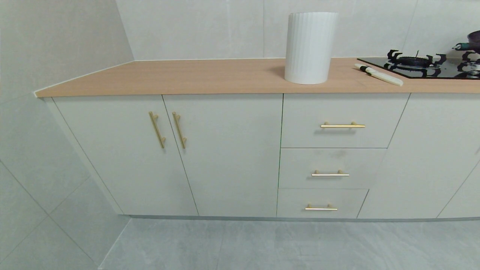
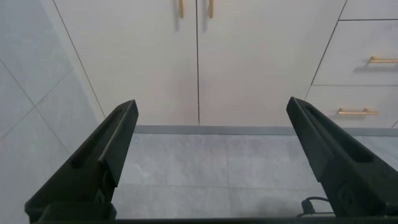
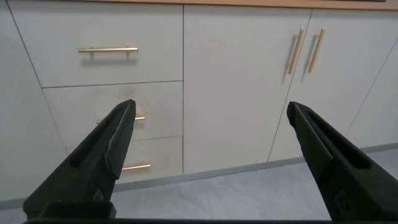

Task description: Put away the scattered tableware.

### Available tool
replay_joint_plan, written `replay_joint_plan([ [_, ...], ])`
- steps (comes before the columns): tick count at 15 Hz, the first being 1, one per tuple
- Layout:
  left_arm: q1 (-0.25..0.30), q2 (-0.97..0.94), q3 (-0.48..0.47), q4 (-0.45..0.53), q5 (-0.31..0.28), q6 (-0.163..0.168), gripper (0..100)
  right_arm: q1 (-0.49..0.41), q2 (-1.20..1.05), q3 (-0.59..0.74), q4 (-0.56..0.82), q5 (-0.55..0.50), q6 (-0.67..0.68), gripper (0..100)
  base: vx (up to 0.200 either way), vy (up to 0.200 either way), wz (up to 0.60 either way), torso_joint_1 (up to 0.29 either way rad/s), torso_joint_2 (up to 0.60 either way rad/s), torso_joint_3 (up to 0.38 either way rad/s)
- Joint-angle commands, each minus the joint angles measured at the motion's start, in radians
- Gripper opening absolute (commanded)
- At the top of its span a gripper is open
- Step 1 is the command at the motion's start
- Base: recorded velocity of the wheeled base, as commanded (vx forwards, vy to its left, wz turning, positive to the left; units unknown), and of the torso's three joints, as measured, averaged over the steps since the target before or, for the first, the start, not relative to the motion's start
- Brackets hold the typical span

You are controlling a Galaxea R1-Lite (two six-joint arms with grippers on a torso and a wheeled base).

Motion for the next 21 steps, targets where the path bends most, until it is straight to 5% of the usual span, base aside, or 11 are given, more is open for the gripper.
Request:
replay_joint_plan([
  [1, 0.000, 0.000, 0.000, 0.000, 0.000, 0.000, 100, -0.002, -0.031, 0.076, -0.001, 0.034, 0.012, 100, 0.000, 0.000, 0.00, 0.000, 0.00, 0.000],
  [9, 0.000, 0.000, 0.000, 0.000, 0.000, 0.000, 100, -0.002, -0.030, 0.076, 0.134, 0.217, 0.096, 100, 0.000, 0.000, 0.00, 0.000, 0.00, 0.000],
  [21, 0.000, 0.002, 0.000, 0.000, 0.000, 0.000, 100, -0.002, -0.030, 0.076, 0.140, 0.248, 0.067, 100, 0.017, 0.000, 0.00, 0.000, 0.00, 0.001],
])
